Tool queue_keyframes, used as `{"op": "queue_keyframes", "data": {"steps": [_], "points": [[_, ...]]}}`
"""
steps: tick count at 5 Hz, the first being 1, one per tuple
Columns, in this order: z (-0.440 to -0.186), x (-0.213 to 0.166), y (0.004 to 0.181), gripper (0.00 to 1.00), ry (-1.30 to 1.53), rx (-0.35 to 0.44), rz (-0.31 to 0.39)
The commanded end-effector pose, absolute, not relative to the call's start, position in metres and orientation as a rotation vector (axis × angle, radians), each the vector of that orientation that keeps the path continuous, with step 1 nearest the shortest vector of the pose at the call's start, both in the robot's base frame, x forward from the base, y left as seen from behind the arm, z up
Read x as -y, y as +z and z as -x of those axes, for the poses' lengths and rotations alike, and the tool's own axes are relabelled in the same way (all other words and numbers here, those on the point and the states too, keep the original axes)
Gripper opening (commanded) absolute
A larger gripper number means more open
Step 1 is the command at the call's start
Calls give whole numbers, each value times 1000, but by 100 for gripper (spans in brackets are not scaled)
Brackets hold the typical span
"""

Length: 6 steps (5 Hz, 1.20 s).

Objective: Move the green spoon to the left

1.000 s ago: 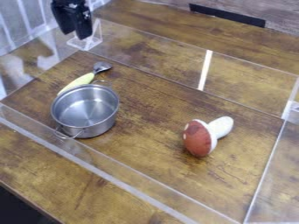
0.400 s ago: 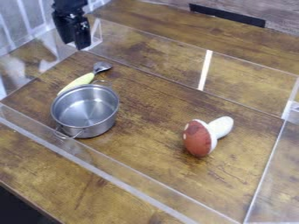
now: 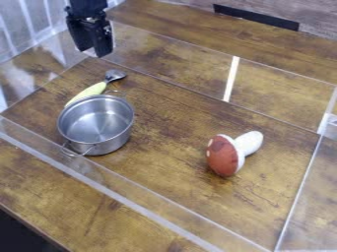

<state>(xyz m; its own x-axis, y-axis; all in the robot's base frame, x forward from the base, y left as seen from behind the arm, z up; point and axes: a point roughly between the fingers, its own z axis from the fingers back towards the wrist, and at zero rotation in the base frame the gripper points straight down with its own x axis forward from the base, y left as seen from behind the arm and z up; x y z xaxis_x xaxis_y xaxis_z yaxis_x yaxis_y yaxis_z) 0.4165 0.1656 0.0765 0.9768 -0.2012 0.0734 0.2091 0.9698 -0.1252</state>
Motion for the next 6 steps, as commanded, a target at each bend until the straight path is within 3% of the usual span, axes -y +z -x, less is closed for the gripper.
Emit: {"op": "queue_keyframes", "data": {"steps": [1, 3, 5, 6], "points": [[-424, -155, 109, 100, -220, 130, 82], [-416, -148, 119, 100, -332, 135, 81], [-400, -155, 152, 100, -424, 138, 75], [-397, -164, 155, 100, -467, 138, 77]]}}
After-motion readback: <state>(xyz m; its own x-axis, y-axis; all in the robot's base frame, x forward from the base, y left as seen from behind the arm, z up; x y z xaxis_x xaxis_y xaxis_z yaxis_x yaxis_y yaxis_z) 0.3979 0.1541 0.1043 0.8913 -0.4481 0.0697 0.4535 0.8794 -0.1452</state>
